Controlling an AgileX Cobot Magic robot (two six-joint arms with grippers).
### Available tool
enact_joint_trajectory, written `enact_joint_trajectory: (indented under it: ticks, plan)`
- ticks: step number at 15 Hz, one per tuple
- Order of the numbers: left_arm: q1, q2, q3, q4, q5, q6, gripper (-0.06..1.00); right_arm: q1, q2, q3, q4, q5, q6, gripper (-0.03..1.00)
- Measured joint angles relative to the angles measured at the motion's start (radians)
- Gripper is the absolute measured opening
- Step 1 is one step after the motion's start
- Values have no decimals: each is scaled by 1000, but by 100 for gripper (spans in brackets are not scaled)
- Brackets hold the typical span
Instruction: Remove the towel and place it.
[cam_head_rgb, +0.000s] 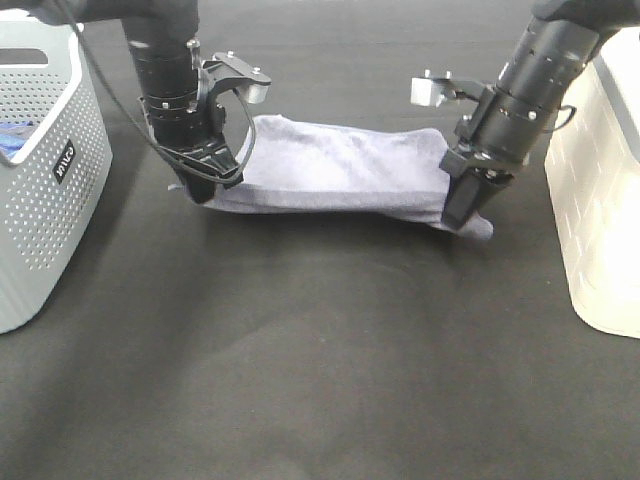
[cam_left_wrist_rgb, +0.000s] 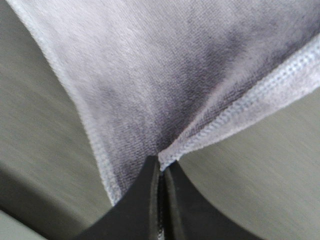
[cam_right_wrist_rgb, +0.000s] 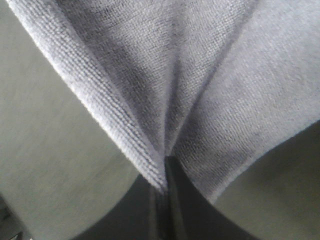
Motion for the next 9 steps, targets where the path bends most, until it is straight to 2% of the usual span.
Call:
enact_joint_trajectory:
  ticks: [2, 3, 4, 6, 9]
  plan:
    - [0, -13, 35, -20, -1, 0, 0, 0, -12, 25, 0, -1, 0, 0]
    - [-1, -29, 77, -35, -4, 0, 0, 1, -26, 54, 0, -1, 0, 0]
    - [-6, -72, 178, -53, -8, 0, 0, 2, -43, 113, 6, -1, 0, 0]
    - [-9, -95, 220, -60, -8, 0, 0, 5, -43, 130, 10, -1, 0, 0]
    - [-10, -157, 371, -75, -13, 0, 0, 8, -58, 145, 63, 0, 0, 0]
